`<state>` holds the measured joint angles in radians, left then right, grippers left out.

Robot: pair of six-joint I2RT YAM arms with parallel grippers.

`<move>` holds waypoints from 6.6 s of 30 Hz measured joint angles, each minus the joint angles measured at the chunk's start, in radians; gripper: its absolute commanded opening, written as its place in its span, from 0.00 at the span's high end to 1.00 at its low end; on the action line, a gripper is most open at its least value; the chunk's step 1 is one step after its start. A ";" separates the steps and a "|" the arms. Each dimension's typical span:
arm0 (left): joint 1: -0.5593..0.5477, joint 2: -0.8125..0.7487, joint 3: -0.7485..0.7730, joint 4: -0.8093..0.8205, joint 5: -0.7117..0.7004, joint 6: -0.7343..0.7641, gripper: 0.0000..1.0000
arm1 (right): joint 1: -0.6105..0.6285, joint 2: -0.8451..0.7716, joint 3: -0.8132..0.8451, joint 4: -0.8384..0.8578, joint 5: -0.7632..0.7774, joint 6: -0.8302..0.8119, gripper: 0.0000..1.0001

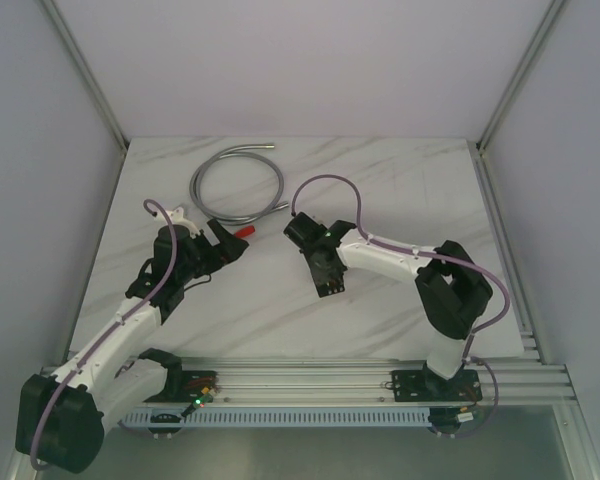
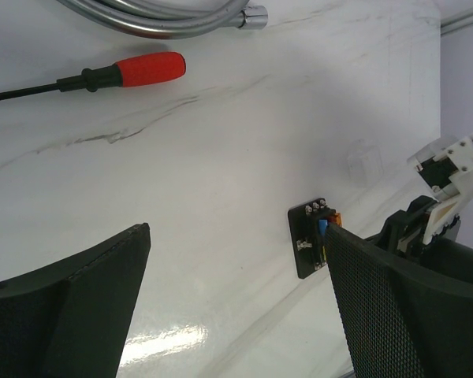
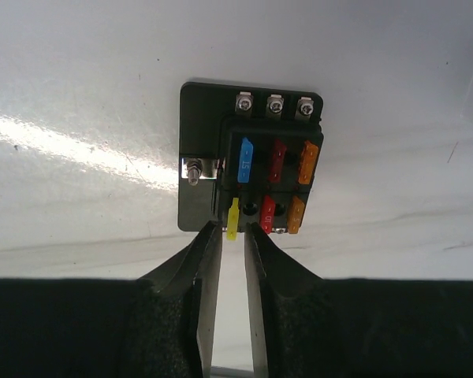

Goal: Snap on the fuse box
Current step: Install the fuse at the fuse box base, then pick up the fuse box cover from the center of the board.

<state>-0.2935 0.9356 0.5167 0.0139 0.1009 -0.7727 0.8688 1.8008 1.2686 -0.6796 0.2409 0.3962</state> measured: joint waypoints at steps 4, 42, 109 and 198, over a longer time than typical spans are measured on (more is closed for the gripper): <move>0.000 0.000 0.000 -0.002 0.000 0.000 0.00 | 0.000 -0.010 0.000 0.008 0.001 0.004 0.77; 0.005 -0.002 0.000 -0.009 0.004 -0.002 0.00 | -0.052 -0.089 -0.137 0.134 -0.042 0.022 0.98; 0.012 -0.027 0.015 -0.031 0.004 -0.003 0.00 | -0.077 0.014 0.018 0.130 -0.007 -0.001 0.82; 0.019 -0.045 0.019 -0.058 0.003 0.009 0.00 | -0.442 0.137 0.058 0.209 0.248 -0.049 0.00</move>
<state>-0.2749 0.8902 0.5354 -0.0444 0.1043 -0.7635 0.4271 1.9373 1.3262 -0.4702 0.4892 0.3470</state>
